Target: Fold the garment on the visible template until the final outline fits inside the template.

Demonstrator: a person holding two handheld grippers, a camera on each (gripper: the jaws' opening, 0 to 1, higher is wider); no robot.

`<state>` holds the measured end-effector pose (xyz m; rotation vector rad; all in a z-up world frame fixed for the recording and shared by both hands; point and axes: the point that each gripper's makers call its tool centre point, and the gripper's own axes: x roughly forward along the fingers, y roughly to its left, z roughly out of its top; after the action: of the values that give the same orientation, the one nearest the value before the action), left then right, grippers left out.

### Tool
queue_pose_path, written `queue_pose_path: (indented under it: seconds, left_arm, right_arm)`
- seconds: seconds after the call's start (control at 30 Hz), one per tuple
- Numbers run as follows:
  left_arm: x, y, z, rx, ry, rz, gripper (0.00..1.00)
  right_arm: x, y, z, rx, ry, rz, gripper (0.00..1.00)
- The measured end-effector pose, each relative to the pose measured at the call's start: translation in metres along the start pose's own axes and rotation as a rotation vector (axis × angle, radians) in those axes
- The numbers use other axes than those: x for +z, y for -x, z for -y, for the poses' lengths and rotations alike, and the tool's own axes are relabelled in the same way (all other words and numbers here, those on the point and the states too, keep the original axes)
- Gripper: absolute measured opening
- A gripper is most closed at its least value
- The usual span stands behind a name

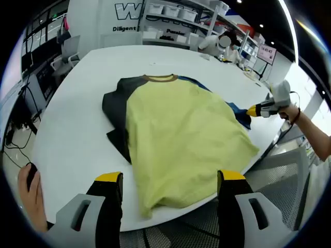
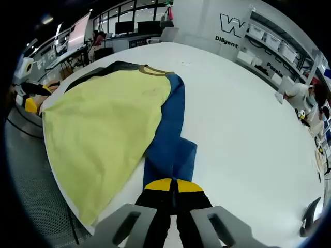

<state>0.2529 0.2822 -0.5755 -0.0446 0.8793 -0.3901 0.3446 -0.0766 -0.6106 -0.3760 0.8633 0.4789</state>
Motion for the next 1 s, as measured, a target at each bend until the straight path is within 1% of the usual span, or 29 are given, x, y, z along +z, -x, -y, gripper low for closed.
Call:
queue_pose_path:
  seconds: [0.17,0.2,0.27,0.4,0.47,0.57,0.63,0.7,0.77,0.8,0.83,0.93,1.0]
  left_arm:
    - [0.0,0.0,0.0,-0.001,-0.004,0.001,0.72]
    - [0.001,0.0,-0.001,0.0,-0.002,0.005,0.72]
    - [0.001,0.0,-0.001,-0.001,-0.002,0.004,0.73]
    - [-0.002,-0.001,-0.002,-0.002,0.006,-0.011,0.74]
    - [-0.002,-0.002,0.0,-0.005,0.004,-0.015,0.74]
    - [-0.003,-0.002,-0.001,-0.003,0.001,-0.023,0.74]
    - [-0.003,-0.002,-0.001,-0.001,0.003,-0.023,0.74]
    - [-0.004,-0.002,-0.001,0.003,0.0,-0.024,0.74]
    - [-0.004,-0.002,-0.001,0.007,-0.008,-0.024,0.73]
    - [-0.005,-0.002,0.0,0.004,-0.004,-0.029,0.74]
    - [-0.005,-0.002,0.0,0.004,-0.002,-0.03,0.74]
    - [-0.006,-0.003,-0.002,0.009,-0.001,-0.035,0.74]
    - [-0.006,-0.003,-0.002,0.009,0.0,-0.039,0.74]
  right_arm:
    - [0.015,0.004,0.009,-0.02,0.009,0.021,0.0]
    - [0.02,0.004,0.013,-0.026,0.012,0.028,0.0]
    - [0.026,0.004,0.018,-0.027,0.01,0.03,0.0]
    - [0.035,0.005,0.028,-0.022,0.011,0.026,0.0]
    - [0.043,0.006,0.038,-0.015,-0.001,0.018,0.0]
    - [0.05,0.007,0.048,-0.013,-0.012,0.017,0.0]
    - [0.053,0.007,0.054,-0.009,-0.015,0.003,0.0]
    - [0.056,0.006,0.064,-0.016,-0.008,-0.009,0.0]
    - [0.057,0.006,0.075,-0.028,-0.026,-0.023,0.0]
    - [0.058,0.006,0.077,-0.03,-0.029,-0.024,0.0]
    - [0.058,0.007,0.084,-0.042,-0.047,-0.035,0.0]
    - [0.06,0.006,0.096,-0.061,-0.051,-0.04,0.0]
    - [0.058,0.005,0.105,-0.078,-0.036,-0.067,0.0]
